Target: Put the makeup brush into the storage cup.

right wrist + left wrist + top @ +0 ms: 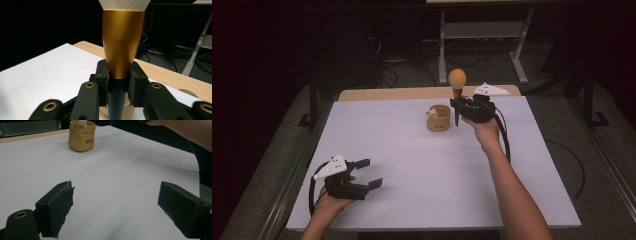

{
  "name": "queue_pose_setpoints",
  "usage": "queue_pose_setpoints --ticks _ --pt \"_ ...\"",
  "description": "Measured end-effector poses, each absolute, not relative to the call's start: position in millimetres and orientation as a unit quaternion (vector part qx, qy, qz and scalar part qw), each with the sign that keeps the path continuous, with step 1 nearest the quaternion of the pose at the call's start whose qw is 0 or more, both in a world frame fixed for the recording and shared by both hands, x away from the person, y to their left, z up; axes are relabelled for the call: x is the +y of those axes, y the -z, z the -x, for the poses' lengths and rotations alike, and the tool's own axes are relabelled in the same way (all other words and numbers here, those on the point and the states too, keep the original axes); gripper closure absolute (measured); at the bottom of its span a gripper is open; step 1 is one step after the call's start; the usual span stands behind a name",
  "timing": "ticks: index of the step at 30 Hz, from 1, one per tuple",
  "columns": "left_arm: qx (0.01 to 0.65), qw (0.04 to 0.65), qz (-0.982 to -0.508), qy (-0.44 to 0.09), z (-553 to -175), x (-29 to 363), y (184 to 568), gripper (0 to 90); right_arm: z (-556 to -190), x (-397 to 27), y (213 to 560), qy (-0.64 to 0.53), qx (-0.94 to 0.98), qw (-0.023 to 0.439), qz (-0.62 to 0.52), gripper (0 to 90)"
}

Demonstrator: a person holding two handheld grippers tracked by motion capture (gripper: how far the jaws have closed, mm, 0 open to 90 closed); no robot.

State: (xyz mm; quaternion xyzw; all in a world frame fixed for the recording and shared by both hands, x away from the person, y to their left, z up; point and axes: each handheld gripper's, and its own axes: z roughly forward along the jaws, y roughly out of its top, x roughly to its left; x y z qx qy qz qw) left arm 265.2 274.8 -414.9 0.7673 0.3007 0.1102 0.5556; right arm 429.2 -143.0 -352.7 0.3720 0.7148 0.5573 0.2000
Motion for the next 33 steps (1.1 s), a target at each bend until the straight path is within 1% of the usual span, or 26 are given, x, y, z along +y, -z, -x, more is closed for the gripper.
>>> queue_pose_setpoints --ticks 16,21,33 --pt "0.298 0.558 -0.767 -0.109 -265 275 415 12.5 -449 -135 348 -0.578 0.693 0.207 -0.379 72.4" --pt "0.295 0.558 -0.768 -0.11 -265 275 415 12.5 -456 -126 345 -0.575 0.695 0.214 -0.375 72.5" --pt "0.299 0.563 -0.763 -0.106 -264 275 415 12.5 -473 -111 354 -0.565 0.699 0.218 -0.38 72.4"
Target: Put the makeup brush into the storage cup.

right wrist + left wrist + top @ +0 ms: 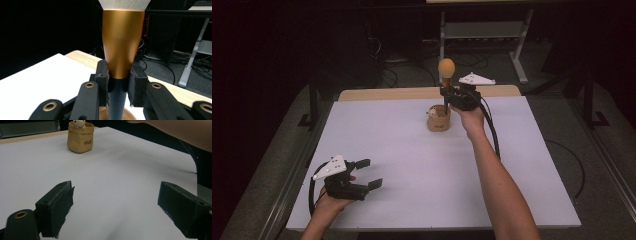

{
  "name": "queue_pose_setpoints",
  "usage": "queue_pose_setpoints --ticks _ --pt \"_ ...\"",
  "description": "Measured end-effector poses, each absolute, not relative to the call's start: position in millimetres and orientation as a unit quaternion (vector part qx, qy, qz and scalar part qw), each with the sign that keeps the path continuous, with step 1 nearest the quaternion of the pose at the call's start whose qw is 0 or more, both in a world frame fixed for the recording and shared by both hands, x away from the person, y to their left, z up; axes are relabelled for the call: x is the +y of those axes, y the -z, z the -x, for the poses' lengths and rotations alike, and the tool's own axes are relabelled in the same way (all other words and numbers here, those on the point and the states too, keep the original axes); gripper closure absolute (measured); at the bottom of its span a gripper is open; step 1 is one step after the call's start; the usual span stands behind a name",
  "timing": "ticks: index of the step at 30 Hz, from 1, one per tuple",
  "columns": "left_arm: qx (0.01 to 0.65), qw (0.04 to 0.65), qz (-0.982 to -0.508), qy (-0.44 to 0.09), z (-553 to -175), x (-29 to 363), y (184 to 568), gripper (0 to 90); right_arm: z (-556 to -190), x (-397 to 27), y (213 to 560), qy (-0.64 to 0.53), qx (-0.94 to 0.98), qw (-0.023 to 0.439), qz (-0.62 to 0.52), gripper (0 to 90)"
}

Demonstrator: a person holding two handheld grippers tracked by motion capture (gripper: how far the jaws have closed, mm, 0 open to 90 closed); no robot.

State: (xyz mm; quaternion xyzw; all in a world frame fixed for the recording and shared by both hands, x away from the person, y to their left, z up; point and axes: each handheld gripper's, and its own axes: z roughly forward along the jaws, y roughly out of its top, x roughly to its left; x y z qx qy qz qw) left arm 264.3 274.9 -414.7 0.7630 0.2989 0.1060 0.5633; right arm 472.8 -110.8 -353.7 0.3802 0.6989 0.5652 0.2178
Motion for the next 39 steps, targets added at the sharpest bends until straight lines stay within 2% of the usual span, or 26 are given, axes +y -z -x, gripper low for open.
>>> queue_pose_setpoints --ticks 35,38,39 --pt "0.298 0.562 -0.764 -0.109 -264 278 414 12.6 -494 -92 389 -0.52 0.728 0.209 -0.394 72.1" --pt "0.298 0.563 -0.763 -0.108 -264 278 414 12.6 -495 -92 391 -0.517 0.733 0.206 -0.392 70.5" --pt "0.299 0.564 -0.762 -0.108 -264 277 413 12.6 -495 -92 391 -0.518 0.733 0.205 -0.391 64.9"
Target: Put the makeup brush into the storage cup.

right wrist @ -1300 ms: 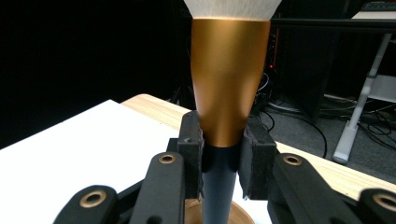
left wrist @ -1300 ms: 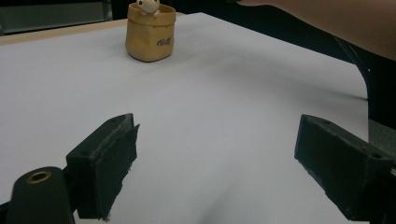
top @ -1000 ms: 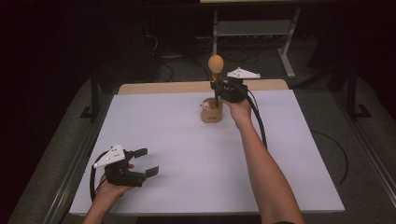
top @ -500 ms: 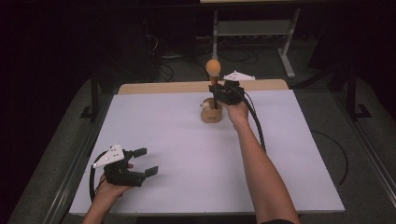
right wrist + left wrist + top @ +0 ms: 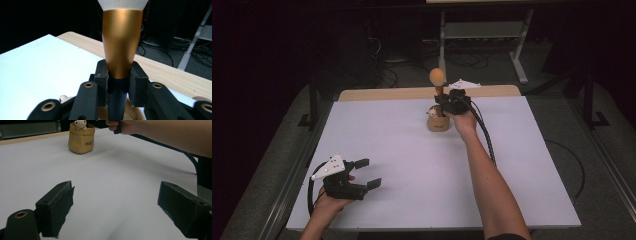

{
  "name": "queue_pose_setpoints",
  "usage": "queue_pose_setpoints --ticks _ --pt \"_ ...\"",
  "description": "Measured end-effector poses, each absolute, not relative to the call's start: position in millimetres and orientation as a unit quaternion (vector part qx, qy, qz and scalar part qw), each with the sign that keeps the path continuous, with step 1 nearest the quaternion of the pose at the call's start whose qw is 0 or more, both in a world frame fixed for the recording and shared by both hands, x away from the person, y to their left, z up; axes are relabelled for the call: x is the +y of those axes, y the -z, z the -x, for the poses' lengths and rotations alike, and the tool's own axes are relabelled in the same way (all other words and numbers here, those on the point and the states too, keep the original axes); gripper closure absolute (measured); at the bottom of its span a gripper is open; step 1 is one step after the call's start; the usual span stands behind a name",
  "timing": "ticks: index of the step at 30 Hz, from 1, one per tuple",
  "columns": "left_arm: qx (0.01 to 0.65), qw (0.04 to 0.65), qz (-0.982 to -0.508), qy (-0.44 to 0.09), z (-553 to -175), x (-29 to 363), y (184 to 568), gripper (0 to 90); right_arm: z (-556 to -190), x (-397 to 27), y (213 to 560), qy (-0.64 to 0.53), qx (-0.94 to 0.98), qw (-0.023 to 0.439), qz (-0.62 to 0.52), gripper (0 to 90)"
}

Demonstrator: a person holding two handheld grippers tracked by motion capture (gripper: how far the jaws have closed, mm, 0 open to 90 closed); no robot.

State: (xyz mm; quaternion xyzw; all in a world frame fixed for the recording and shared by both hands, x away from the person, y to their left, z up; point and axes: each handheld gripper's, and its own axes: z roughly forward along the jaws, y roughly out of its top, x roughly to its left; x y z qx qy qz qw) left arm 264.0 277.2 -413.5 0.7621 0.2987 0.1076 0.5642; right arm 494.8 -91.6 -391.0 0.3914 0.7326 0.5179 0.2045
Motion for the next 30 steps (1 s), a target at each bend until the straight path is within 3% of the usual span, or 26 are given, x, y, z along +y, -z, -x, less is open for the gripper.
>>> queue_pose_setpoints --ticks 1,4,30 --pt "0.297 0.563 -0.764 -0.108 -264 277 413 12.6 -494 -92 390 -0.525 0.726 0.197 -0.398 54.6" --pt "0.296 0.561 -0.766 -0.107 -264 277 414 12.6 -492 -94 386 -0.531 0.724 0.194 -0.395 46.4" --pt "0.296 0.561 -0.766 -0.105 -264 274 415 12.6 -465 -110 365 -0.537 0.731 0.18 -0.381 13.5"
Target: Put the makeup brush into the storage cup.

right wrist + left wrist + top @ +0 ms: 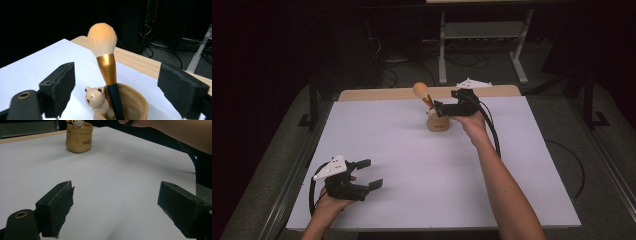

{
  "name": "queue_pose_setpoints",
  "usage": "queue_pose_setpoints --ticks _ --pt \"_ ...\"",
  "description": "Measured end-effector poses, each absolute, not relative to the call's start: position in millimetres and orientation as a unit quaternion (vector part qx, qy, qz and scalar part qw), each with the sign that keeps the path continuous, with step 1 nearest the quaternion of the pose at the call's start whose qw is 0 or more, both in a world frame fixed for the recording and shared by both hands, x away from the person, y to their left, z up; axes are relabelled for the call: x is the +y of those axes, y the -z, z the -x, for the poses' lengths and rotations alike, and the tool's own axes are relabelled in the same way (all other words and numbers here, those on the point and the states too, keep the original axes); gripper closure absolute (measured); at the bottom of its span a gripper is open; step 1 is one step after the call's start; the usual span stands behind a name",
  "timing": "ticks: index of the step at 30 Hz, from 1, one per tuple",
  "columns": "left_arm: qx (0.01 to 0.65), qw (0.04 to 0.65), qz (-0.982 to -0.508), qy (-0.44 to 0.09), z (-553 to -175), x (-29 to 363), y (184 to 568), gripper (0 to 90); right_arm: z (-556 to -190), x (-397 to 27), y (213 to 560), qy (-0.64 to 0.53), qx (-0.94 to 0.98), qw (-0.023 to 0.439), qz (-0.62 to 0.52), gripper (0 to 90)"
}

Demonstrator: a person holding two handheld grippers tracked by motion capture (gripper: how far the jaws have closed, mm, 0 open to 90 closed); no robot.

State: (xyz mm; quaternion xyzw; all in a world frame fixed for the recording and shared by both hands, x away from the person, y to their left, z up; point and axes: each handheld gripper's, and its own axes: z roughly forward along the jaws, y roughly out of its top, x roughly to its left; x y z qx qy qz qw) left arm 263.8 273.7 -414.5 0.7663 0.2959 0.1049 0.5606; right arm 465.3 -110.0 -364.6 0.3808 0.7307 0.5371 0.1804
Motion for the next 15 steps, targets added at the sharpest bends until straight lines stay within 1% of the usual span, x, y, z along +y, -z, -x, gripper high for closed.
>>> queue_pose_setpoints --ticks 7,15 --pt "0.294 0.559 -0.768 -0.106 -264 273 414 12.6 -455 -116 361 -0.534 0.736 0.188 -0.371 11.2" --pt "0.295 0.561 -0.766 -0.105 -264 273 415 12.6 -443 -120 361 -0.533 0.74 0.186 -0.367 9.2"
